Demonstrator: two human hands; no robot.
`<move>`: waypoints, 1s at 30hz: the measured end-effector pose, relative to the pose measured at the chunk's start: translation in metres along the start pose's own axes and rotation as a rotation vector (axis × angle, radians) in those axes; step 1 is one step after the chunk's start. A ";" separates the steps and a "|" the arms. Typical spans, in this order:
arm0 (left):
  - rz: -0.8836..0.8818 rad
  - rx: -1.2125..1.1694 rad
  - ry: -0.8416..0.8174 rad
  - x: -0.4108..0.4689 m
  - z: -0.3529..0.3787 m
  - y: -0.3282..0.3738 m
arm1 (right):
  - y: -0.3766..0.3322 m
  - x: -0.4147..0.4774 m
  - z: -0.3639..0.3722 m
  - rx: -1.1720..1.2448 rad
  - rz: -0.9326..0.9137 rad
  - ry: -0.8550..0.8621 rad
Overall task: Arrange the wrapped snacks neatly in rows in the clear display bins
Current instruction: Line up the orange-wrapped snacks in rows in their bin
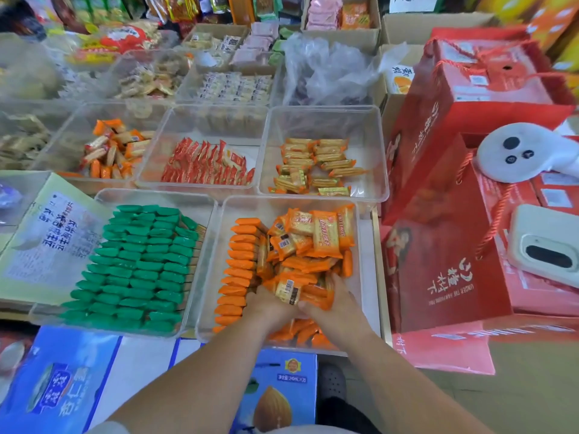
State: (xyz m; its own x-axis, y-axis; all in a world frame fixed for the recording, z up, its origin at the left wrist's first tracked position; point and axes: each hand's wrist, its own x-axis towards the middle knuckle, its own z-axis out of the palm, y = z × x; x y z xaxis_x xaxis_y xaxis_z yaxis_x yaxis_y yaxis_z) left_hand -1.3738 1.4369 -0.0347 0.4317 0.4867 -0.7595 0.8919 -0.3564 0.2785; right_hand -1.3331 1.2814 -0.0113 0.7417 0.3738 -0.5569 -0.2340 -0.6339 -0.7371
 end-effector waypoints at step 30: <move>-0.028 -0.856 -0.240 -0.029 -0.024 0.006 | -0.019 -0.017 -0.006 0.093 -0.104 0.031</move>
State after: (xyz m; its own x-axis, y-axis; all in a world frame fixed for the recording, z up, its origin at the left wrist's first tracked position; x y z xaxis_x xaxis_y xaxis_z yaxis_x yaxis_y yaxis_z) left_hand -1.3780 1.4398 0.0028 0.4541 0.2721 -0.8484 0.7384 0.4179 0.5293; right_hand -1.3374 1.2827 0.0149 0.7835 0.4121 -0.4651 -0.2116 -0.5267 -0.8233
